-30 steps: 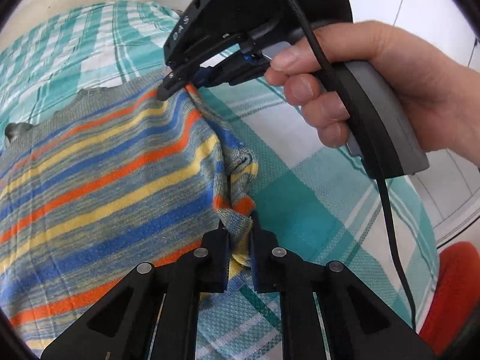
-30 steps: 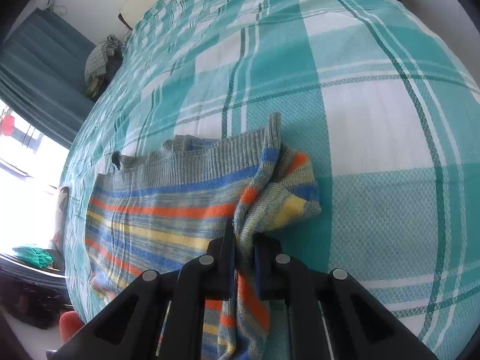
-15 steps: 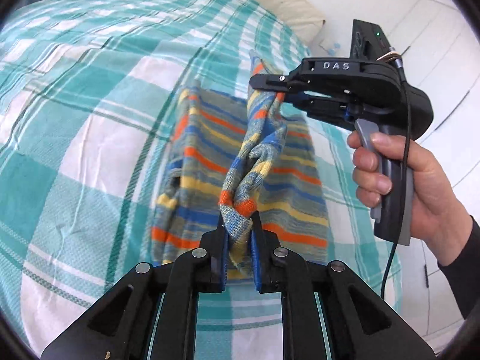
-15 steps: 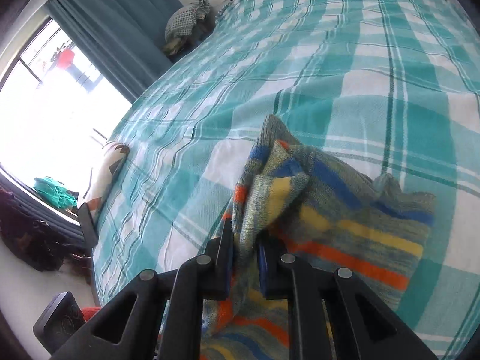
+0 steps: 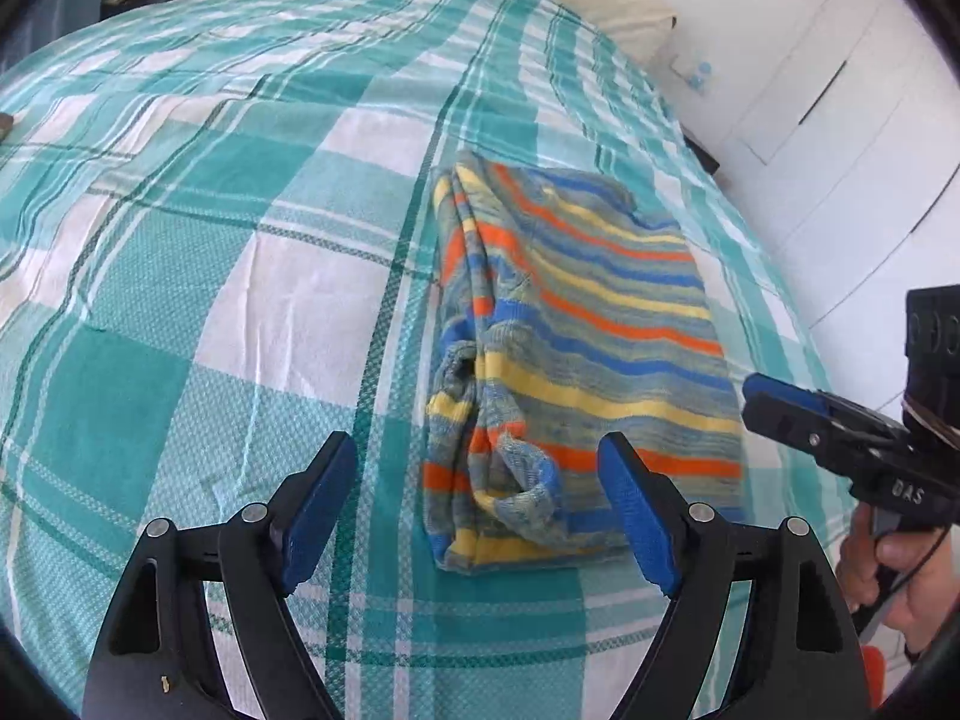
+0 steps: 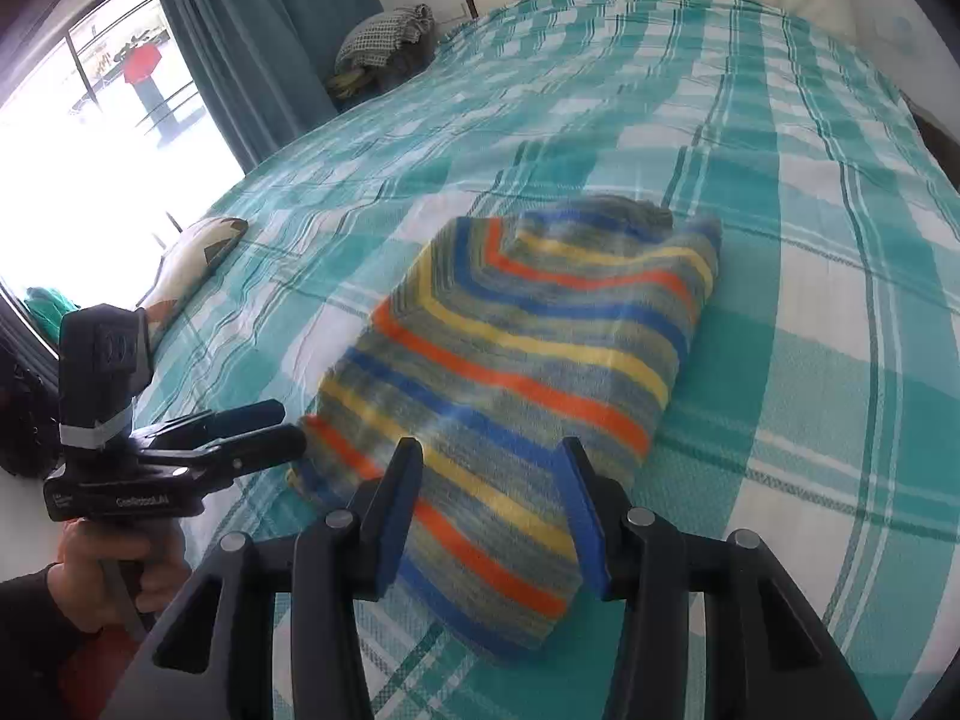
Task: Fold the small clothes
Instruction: 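Fold the held side edge over the sweater and open both grippers, then grasp the sweater corner with the right gripper and fold it over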
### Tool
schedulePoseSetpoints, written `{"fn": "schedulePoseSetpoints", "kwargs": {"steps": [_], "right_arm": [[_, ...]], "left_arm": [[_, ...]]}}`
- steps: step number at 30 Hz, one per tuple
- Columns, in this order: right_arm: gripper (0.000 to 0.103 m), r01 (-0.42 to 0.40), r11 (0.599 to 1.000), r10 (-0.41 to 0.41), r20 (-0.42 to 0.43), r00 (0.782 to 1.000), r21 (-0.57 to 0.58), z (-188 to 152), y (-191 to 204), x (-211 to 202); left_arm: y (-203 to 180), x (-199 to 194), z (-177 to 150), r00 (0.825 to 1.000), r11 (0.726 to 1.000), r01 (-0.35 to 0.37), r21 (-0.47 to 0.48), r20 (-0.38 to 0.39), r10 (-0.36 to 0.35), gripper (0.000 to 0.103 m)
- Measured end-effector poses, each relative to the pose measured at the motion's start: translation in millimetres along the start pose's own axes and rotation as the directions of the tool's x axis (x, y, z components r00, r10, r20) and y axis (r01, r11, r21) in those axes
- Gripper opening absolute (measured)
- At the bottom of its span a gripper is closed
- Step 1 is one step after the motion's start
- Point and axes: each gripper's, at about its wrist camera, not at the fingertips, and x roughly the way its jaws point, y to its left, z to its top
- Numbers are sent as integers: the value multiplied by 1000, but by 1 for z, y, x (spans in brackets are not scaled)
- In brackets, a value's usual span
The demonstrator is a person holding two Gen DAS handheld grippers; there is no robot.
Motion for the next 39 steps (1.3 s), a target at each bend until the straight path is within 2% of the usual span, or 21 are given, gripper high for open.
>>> {"fn": "schedulePoseSetpoints", "kwargs": {"steps": [1,2,4,5,6,10,12,15,17,19,21,23,24,25,26,27,28,29,31,35,39], "right_arm": [[50,-9,1000,9,-55,998,10,-16,-1,13],[51,6,1000,-6,-108,994,-2,-29,0,25],[53,92,992,-98,-65,993,-81,-45,15,25],[64,106,989,-111,-45,993,-104,-46,23,21],[69,97,990,-102,-40,994,-100,-47,27,15],[70,78,994,-73,66,995,-77,-45,33,-24],[78,110,991,-100,128,987,-71,-42,26,-43],[90,138,990,-138,185,973,16,-31,-4,-59],[90,113,986,-135,183,974,124,-15,-32,-51],[90,33,970,-74,160,984,242,1,-64,-34],[89,-75,947,30,147,989,312,14,-84,-9],[87,-137,930,102,117,988,340,25,-91,24],[75,-155,925,136,79,988,347,27,-91,45],[65,-125,932,119,38,992,339,28,-88,63],[49,-62,950,57,24,998,306,30,-80,72],[34,-7,964,1,21,1000,265,33,-69,75],[29,35,971,-41,18,999,237,37,-58,75],[24,82,974,-88,20,996,209,41,-48,72],[23,137,979,-148,61,987,148,48,-26,55],[22,93,987,-115,172,978,133,67,-5,5],[22,25,986,-67,252,965,164,88,0,-37]], "left_arm": [[5,14,-1,998,999,-43,-1,-36,43,78],[9,17,-4,998,999,-49,6,-39,49,77],[10,5,-10,998,998,-58,31,-27,59,77],[12,-4,-12,998,998,-61,34,-33,62,78],[15,-13,-13,998,998,-47,29,-33,48,79],[31,-52,-8,999,1000,31,3,10,-31,85],[38,-65,8,993,994,105,-22,50,-104,95],[37,-57,36,978,978,205,-31,50,-203,98],[22,-32,59,972,971,237,17,1,-237,98],[10,-4,73,971,970,235,57,-47,-233,98],[4,27,84,980,980,182,76,-98,-174,98],[6,54,89,987,993,95,71,-134,-85,97],[7,63,90,986,995,86,60,-150,-76,97],[6,68,88,986,995,72,63,-155,-61,95],[-1,69,86,989,994,50,100,-145,-36,74],[-10,72,83,986,987,67,143,-162,-44,22],[-18,76,80,981,985,77,155,-190,-47,19],[-25,72,80,986,984,43,173,-167,-14,18],[-34,58,84,991,981,37,191,-130,-13,16],[-48,1,102,993,973,116,201,-41,-110,16],[-67,-44,124,988,962,144,231,19,-152,17]]}}
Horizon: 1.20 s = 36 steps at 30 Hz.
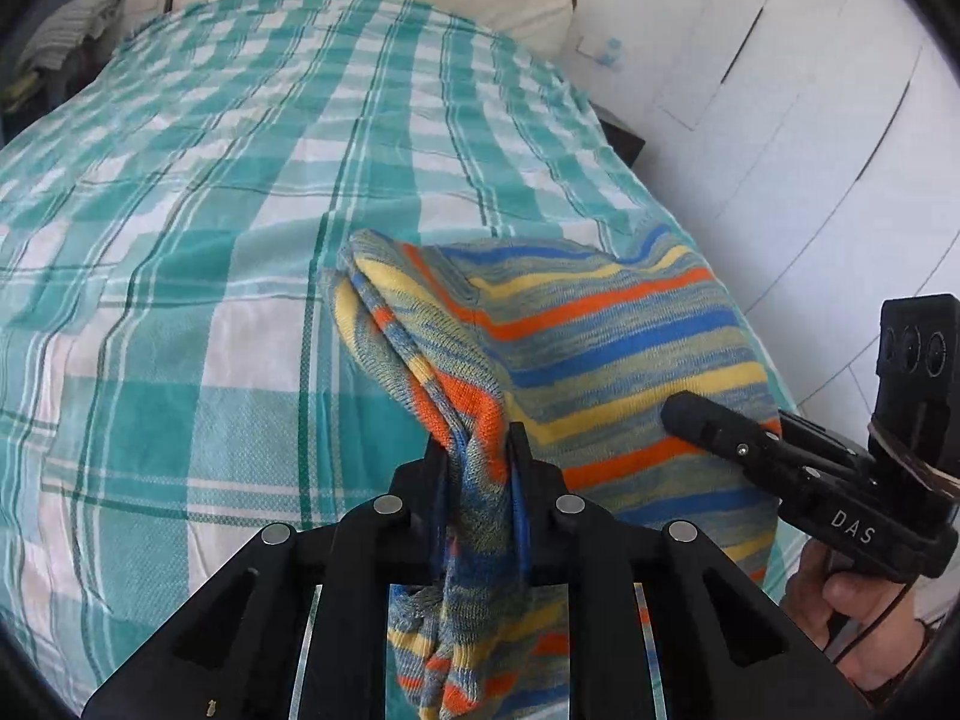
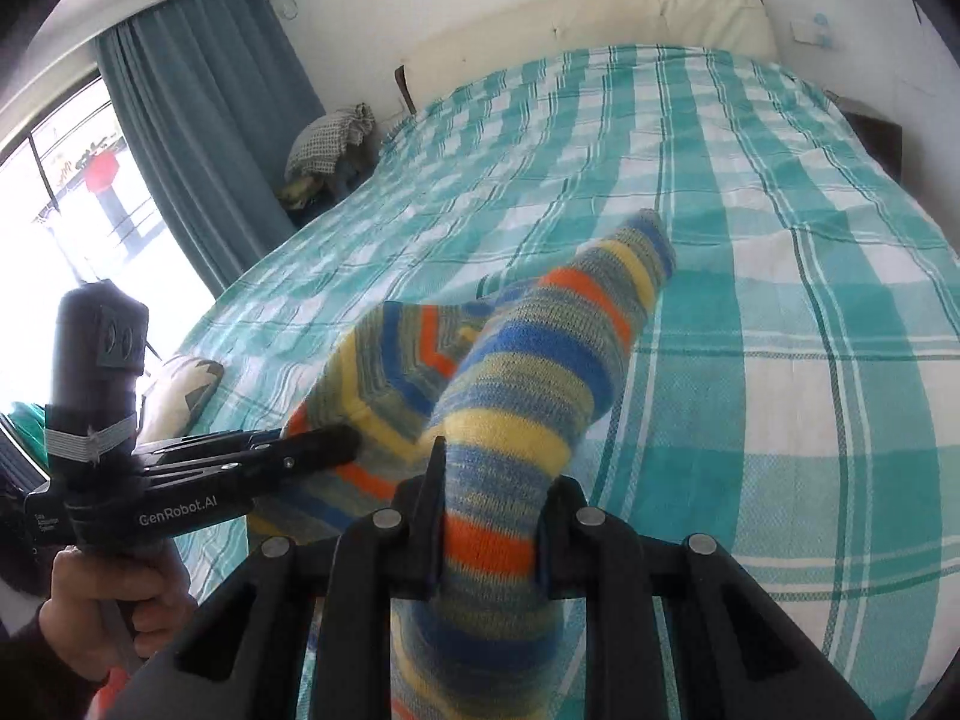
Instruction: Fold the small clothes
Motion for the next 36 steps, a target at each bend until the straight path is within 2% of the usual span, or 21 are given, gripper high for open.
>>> {"fn": "schedulePoseSetpoints", "kwargs": {"steps": [1,2,3,4,5,6,7,10,11,12,14,16,17,20,22,25,27,29,31,36], "right_arm": [[22,-13,1000,13,-2,1000,17,4,-2,-3],[24,-22,999,23,-15,1000,33,6,-6,-2],[31,-12,998,14,-30,999,54,4,-13,2],[41,19,997,-15,-55,998,72,-1,-25,8],[72,88,994,-80,-97,992,72,-12,-37,13],[85,164,984,-155,-138,978,62,-25,-48,16],[85,218,975,-208,-163,964,46,-39,-59,11],[87,287,958,-287,-164,944,-27,-76,-68,-22],[93,297,954,-300,-154,941,-45,-86,-67,-35],[101,296,953,-301,-137,944,-56,-96,-62,-49],[103,290,955,-296,-96,950,-65,-111,-50,-79],[103,279,957,-284,-65,957,-77,-120,-35,-106],[103,280,956,-284,-45,958,-84,-123,-28,-119],[103,285,952,-284,22,959,-114,-124,-6,-157],[103,296,945,-290,63,955,-140,-122,9,-178],[103,336,925,-323,99,941,-178,-123,29,-204],[103,363,915,-352,94,931,-178,-127,38,-215],[103,375,914,-366,81,927,-155,-137,45,-225],[103,350,926,-344,61,937,-144,-150,53,-232],[103,346,923,-342,54,938,-169,-169,79,-238]], "left_arm": [[-1,-2,3,1000,1000,5,-4,0,-5,18],[-1,4,5,1000,1000,0,-9,-14,0,25],[1,14,2,999,1000,-19,-15,-41,18,48],[5,26,-7,997,999,-48,-20,-65,46,63],[11,36,-21,994,996,-84,-19,-78,82,76],[15,41,-37,987,992,-129,-10,-95,127,75],[18,43,-53,978,985,-175,11,-111,175,75],[14,15,-94,959,960,-272,64,-65,276,77],[9,-1,-105,953,952,-298,73,-34,301,81],[2,-16,-115,947,943,-321,83,-3,323,90],[-14,-50,-129,923,918,-383,101,77,377,100],[-31,-78,-136,889,886,-451,109,143,435,101],[-39,-90,-137,871,869,-482,107,162,463,101],[-53,-121,-138,833,837,-542,73,179,523,102],[-62,-137,-141,817,823,-564,71,189,544,102],[-75,-156,-151,803,809,-583,75,205,559,102],[-84,-166,-159,793,798,-597,82,209,572,102],[-95,-174,-171,776,780,-619,88,225,590,102],[-102,-178,-181,777,779,-619,95,215,592,102],[-109,-178,-191,812,804,-580,130,163,560,102]]}}
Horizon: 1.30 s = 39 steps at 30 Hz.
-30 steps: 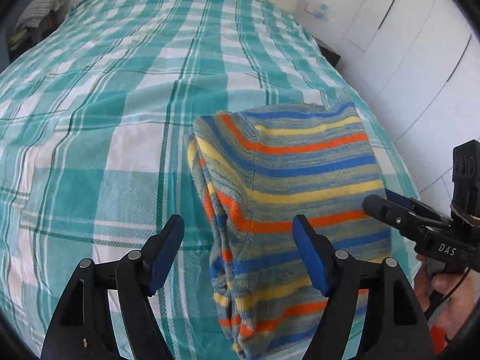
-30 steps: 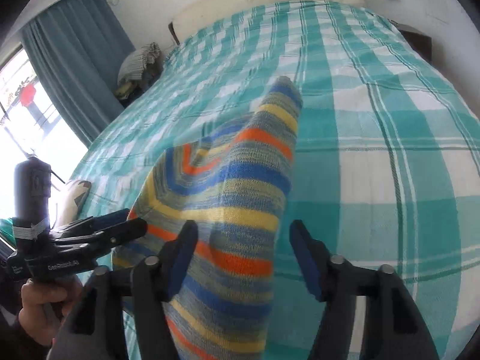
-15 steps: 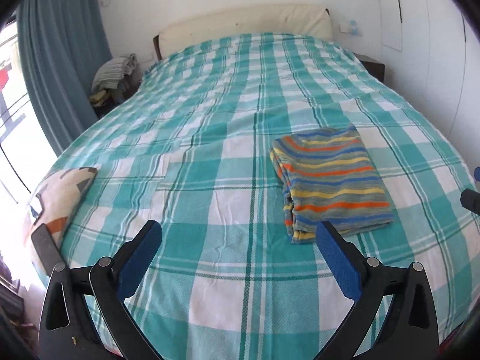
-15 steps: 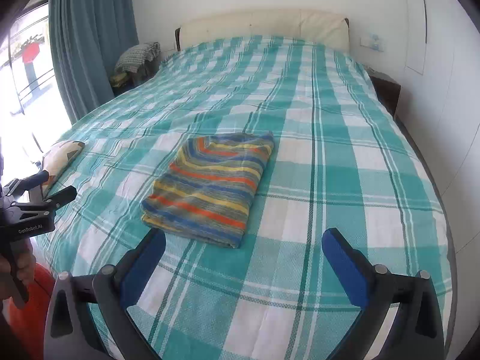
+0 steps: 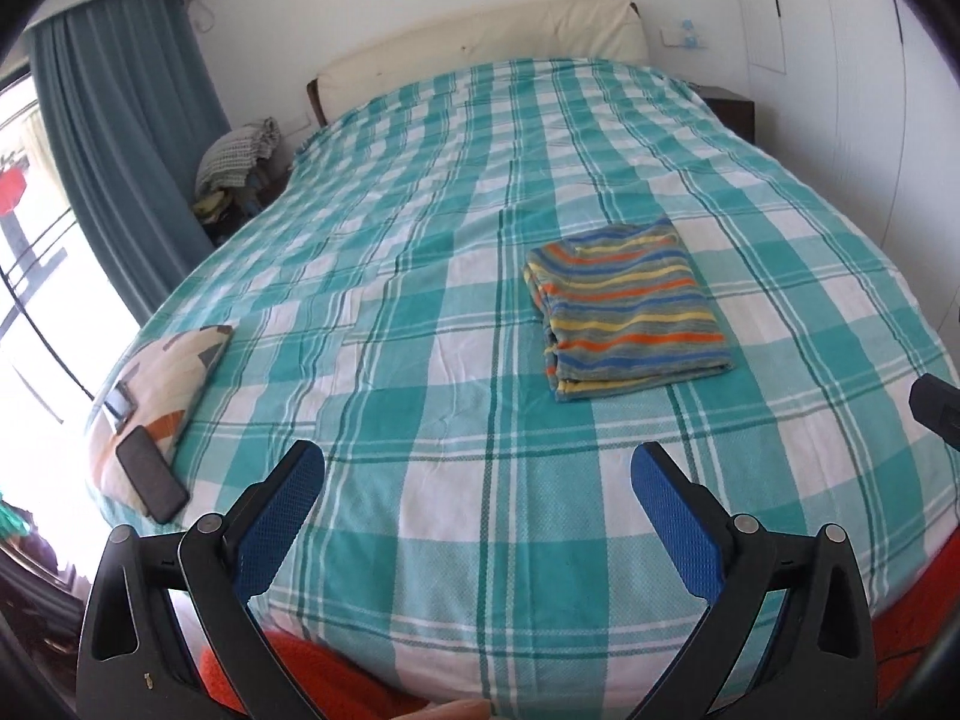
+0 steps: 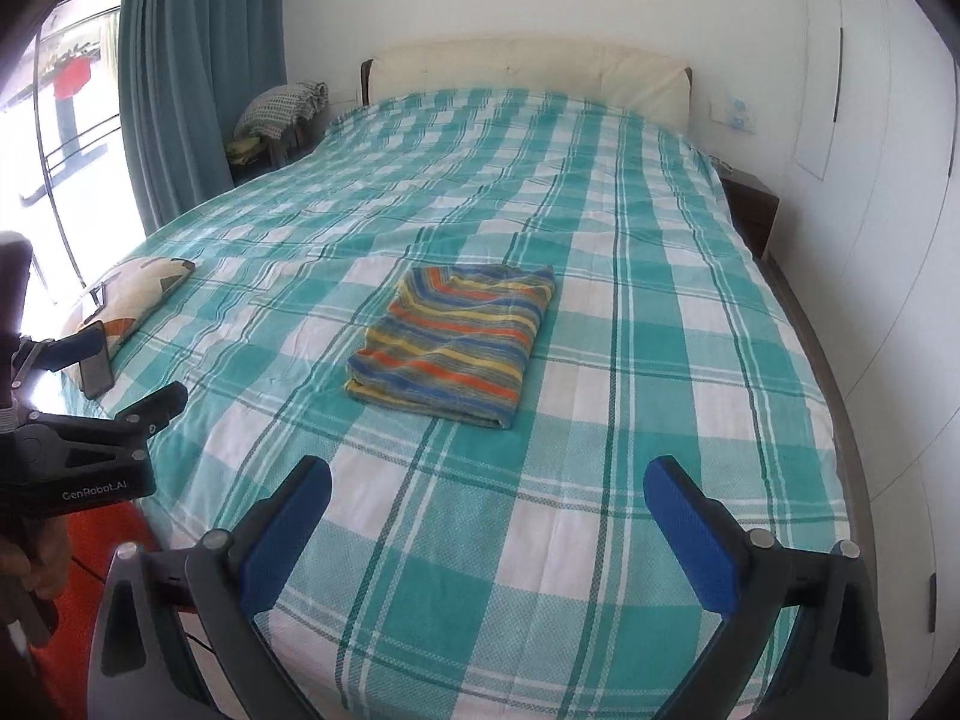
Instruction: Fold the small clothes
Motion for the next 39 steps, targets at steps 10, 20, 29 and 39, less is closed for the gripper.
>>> {"fn": "schedulePoseSetpoints", "kwargs": {"steps": [10,20,29,39], "right_arm": [[103,22,999,-22,-8,1000,23,10,0,-16],[103,47,999,-47,-55,997,0,7,7,-25],[103,36,999,-38,-84,996,-32,4,19,-56],[103,28,999,-31,-90,995,-32,0,24,-59]], "left_arm": [[8,-20,13,999,997,40,-72,34,-38,103],[-2,-33,11,1000,999,20,-35,-17,-21,103],[5,-52,-8,987,988,109,-113,-105,-121,103],[0,-64,-8,988,985,134,-108,-68,-141,103]]}}
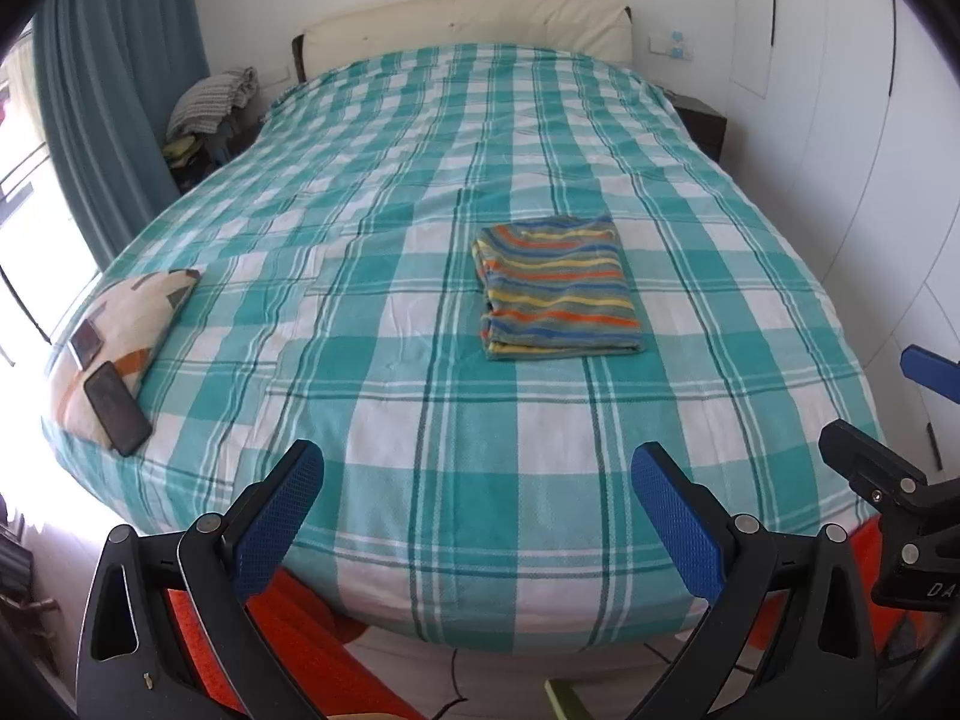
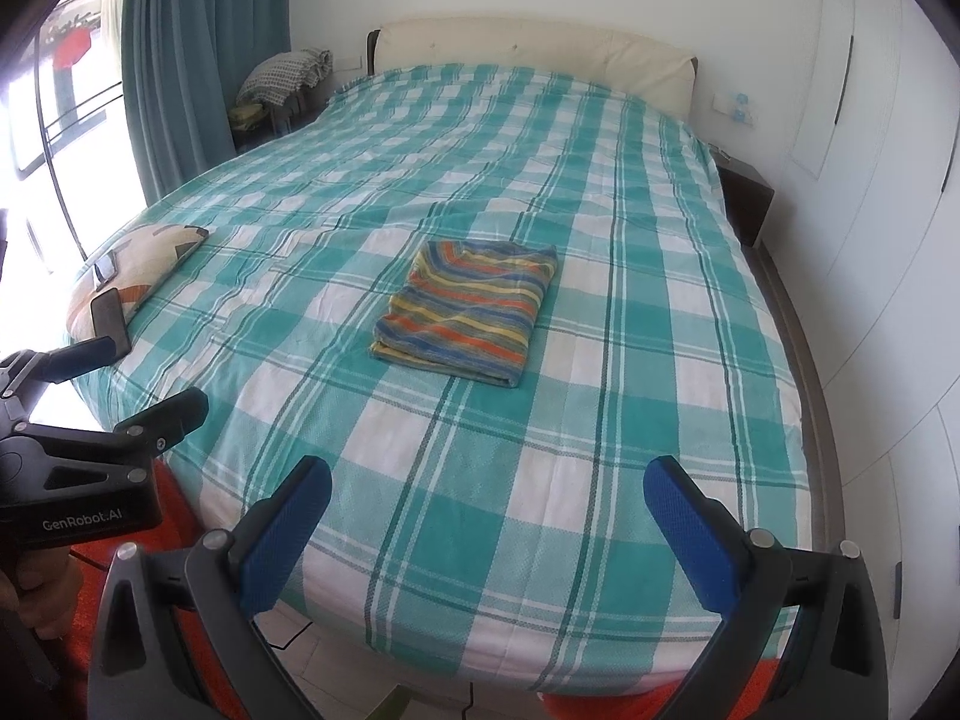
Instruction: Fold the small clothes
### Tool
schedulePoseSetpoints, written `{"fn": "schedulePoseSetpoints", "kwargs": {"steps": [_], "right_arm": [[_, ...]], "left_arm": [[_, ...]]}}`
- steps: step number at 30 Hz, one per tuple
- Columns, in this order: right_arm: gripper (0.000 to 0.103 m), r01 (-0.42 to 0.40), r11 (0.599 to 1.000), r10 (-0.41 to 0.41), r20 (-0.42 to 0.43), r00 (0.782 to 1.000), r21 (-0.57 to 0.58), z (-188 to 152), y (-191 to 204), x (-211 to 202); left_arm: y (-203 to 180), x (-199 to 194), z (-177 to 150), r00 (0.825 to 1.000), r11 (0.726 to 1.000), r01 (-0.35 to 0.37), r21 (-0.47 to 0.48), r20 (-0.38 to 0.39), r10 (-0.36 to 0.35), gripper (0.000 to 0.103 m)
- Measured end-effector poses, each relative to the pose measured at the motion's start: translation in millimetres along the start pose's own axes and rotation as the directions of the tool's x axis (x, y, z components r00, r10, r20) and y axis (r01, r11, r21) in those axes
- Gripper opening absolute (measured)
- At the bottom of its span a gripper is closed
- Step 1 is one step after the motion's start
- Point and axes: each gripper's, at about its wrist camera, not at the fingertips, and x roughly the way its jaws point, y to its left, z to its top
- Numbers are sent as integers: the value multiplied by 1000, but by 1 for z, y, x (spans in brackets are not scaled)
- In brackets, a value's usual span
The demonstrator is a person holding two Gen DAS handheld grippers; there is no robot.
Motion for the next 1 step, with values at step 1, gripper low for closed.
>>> {"fn": "schedulePoseSetpoints", "kwargs": {"steps": [1], "right_arm": [[103,0,1000,0,2,1000,1,0,0,0]], "left_arm": [[0,-1,0,1000,1000,-9,0,6,9,103]]}}
